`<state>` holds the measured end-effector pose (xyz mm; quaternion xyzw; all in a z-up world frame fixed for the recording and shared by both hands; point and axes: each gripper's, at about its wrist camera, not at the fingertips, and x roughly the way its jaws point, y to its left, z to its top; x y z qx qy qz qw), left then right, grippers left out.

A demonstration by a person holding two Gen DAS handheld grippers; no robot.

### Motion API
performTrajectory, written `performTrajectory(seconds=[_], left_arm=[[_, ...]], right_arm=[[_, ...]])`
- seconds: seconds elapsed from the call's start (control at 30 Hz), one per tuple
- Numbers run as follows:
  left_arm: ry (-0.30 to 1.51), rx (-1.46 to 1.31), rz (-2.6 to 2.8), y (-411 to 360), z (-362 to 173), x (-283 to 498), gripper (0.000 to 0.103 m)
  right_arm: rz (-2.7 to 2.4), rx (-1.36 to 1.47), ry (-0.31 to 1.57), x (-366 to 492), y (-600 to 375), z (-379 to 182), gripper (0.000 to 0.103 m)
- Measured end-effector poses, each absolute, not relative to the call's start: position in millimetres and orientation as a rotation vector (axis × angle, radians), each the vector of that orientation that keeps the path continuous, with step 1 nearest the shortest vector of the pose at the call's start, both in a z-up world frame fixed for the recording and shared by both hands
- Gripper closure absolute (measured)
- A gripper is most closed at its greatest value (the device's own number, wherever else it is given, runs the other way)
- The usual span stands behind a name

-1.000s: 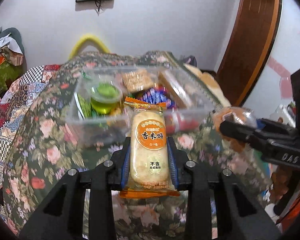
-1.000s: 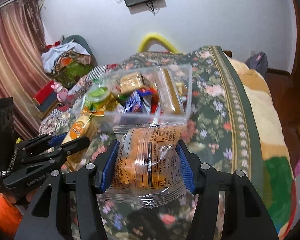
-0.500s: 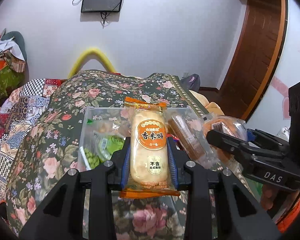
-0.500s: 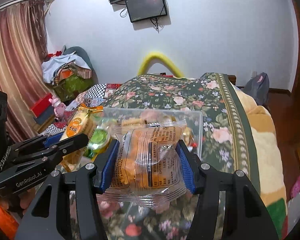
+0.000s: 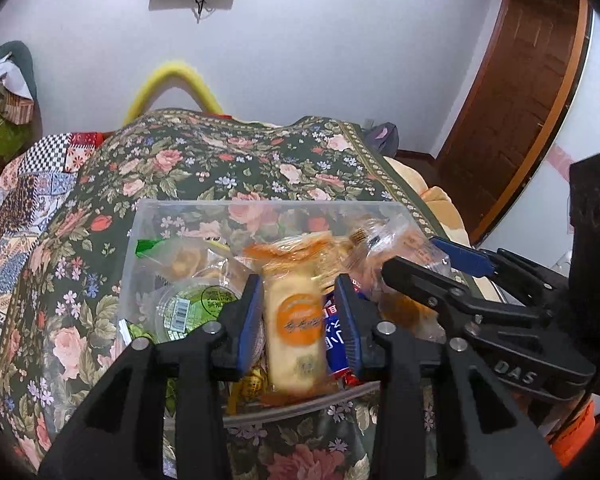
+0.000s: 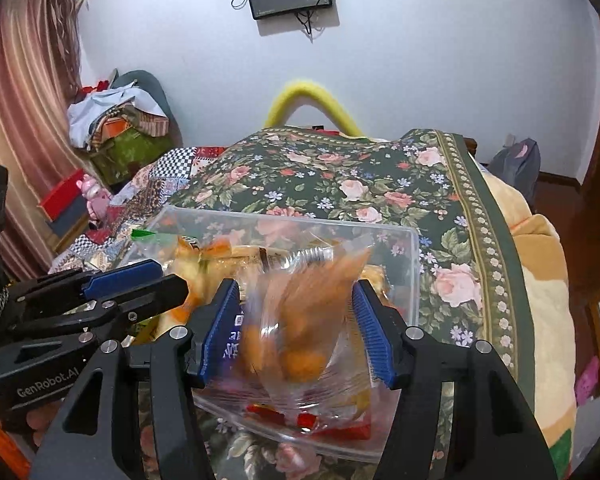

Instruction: Organize snacks

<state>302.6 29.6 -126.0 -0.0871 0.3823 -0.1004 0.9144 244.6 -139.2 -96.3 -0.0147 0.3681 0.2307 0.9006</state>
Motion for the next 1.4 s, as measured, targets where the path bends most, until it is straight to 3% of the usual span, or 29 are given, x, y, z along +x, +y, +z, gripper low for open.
performTrajectory(seconds=[0.27,0.53,0.77,0.93,1.27,1.4], left_arm=[[0.741,-0.184,-0.187,32.8,-107.8,278.9,0.065],[0.560,-0.135,-0.153,34.8,-38.1,215.9,0.065],[0.414,-0.101,-0.103,32.6,12.7,148.2,0.064],[0.338,-0.090,-0.083,33.6,35.2,108.7,0.043],[0.278,-0.058,-0.055,29.8,40.6,73.2,0.020],[0.266,-0.045,-0.041,27.9,37.6,65.6,0.011]], right_arm=[[0.491,-0.014,0.746,231.5,-147.0,-80.5,0.046],[0.503,0.020,0.627,188.5,-164.5,-21.9,0.045],[0.499,0.037,0.486,132.2,-177.3,28.4,0.037],[0.493,0.029,0.399,95.3,-180.4,52.0,0.028],[0.453,0.026,0.343,68.2,-178.7,49.5,0.004],[0.439,0.015,0.336,59.7,-179.6,48.3,0.001]])
